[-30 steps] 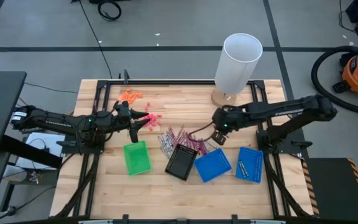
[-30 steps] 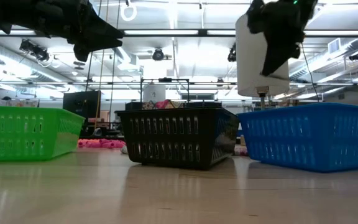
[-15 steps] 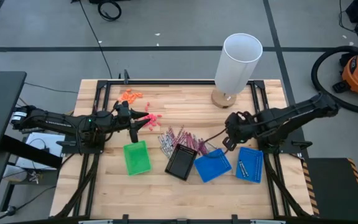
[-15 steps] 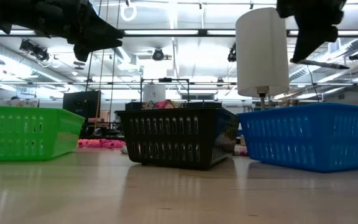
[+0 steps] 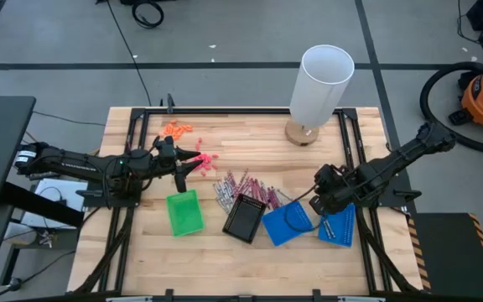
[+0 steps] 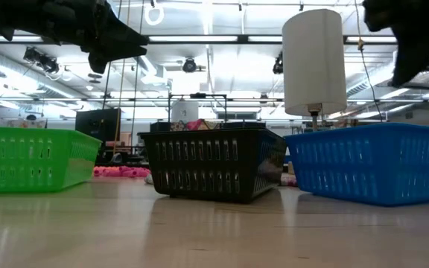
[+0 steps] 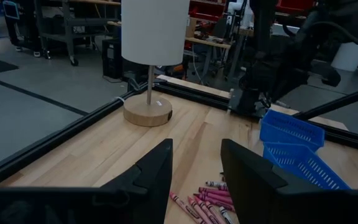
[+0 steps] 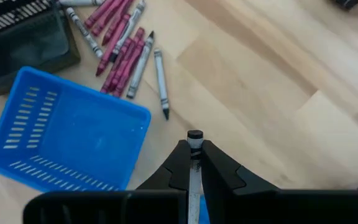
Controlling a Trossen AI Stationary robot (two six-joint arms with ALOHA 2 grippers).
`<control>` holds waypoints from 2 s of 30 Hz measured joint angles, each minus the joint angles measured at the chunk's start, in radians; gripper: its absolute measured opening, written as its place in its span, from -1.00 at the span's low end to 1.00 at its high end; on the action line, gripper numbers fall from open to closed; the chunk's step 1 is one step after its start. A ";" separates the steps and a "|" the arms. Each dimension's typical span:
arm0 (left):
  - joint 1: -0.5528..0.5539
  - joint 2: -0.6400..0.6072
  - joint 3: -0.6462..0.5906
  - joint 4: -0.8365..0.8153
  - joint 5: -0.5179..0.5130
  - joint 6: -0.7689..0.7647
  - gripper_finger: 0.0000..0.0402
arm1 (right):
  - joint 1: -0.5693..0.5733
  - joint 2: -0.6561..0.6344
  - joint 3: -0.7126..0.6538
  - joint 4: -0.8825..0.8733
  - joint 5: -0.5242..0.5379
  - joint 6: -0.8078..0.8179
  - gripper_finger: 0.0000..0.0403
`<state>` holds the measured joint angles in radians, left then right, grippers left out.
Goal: Sort crayons
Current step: Put the black crayon into the right blue bin
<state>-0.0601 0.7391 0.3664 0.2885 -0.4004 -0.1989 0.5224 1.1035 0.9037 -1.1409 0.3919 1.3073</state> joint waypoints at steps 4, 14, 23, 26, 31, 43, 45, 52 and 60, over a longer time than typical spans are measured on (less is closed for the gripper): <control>0.000 0.000 0.000 0.001 0.000 0.000 -0.26 | 0.066 -0.020 -0.021 -0.004 -0.007 0.099 -0.85; 0.000 0.000 0.000 0.001 0.000 0.009 -0.26 | 0.183 -0.021 -0.071 -0.006 -0.024 0.291 -0.85; 0.013 0.000 0.000 0.031 0.000 0.057 -0.26 | 0.253 -0.011 -0.086 -0.001 -0.026 0.424 -0.85; 0.028 0.000 0.000 0.041 0.000 0.075 -0.26 | 0.277 0.000 -0.086 0.002 -0.027 0.458 -0.85; 0.058 0.000 0.000 0.061 0.000 0.084 -0.26 | 0.299 0.029 -0.086 0.002 -0.060 0.503 -0.85; 0.086 0.000 0.000 0.070 0.000 0.084 -0.26 | 0.343 0.094 -0.142 0.033 -0.183 0.624 -0.85; 0.086 0.000 0.000 0.081 0.000 0.084 -0.26 | 0.343 0.095 -0.177 0.072 -0.189 0.635 -0.85; 0.086 0.000 0.000 0.096 0.000 0.084 -0.26 | 0.329 0.095 -0.289 0.215 -0.213 0.639 -0.85; 0.086 0.000 0.000 0.096 0.000 0.084 -0.26 | 0.312 0.095 -0.349 0.294 -0.213 0.644 -0.75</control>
<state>0.0261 0.7391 0.3664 0.3847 -0.4007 -0.1154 0.8345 1.1984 0.5551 -0.8467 0.1787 1.9512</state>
